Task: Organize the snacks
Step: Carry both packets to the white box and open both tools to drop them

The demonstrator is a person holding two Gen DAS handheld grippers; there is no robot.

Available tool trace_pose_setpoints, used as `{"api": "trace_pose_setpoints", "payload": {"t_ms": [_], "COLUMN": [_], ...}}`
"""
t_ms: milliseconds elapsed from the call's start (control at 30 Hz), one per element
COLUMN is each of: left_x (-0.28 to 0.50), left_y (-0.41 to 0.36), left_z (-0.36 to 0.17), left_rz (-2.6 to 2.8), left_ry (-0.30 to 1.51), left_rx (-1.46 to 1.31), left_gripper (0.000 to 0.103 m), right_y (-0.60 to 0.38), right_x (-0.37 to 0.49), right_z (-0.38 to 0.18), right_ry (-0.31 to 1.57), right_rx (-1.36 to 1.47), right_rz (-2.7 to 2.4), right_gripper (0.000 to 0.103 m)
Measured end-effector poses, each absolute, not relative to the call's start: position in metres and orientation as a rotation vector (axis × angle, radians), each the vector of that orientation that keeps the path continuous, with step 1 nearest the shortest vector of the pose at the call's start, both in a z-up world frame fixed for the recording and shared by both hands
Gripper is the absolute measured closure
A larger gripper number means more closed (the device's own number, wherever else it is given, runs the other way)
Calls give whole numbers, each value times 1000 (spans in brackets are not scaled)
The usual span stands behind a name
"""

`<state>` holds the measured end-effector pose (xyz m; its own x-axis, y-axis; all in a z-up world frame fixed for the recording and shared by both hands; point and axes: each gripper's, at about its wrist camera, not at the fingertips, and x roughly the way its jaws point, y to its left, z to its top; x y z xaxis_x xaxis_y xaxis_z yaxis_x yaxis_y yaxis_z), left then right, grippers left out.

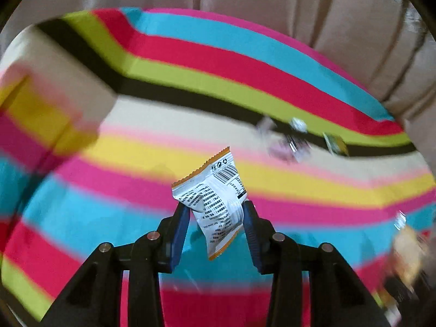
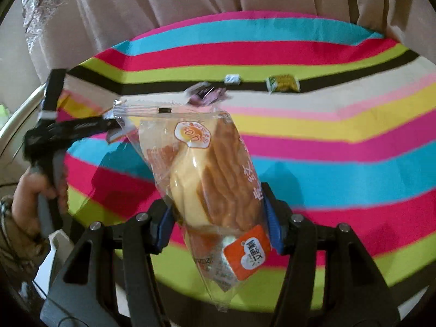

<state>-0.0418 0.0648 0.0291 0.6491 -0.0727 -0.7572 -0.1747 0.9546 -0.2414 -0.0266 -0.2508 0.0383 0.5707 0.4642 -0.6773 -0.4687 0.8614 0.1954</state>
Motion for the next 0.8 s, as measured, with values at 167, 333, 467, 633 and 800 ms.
{"api": "trace_pose_setpoints", "payload": {"t_ms": [167,333,467,633,800], "left_x": [-97,-106,-96,-108,-122], "left_y": [64,66,69,68,67], "left_z": [35,26,11,2,7], "left_rz": [-37,-6,76,67,84], "left_ry": [958,1017,1024,995,928], "left_rx": [-336,-300,-305,-294,-237], "left_gripper": [62,53,20,23,62], "right_y": [-255,-254,-246,-247,-251], "right_x": [-68,-93,-110,-130,-145], "right_z": [44,50,63,79,86], "right_ry": [792,794,760,720,706], "right_rx": [-13,10,-17,-44,-50], "right_rz": [558,574,584,578,567], "right_gripper": [43,43,43,43,43]}}
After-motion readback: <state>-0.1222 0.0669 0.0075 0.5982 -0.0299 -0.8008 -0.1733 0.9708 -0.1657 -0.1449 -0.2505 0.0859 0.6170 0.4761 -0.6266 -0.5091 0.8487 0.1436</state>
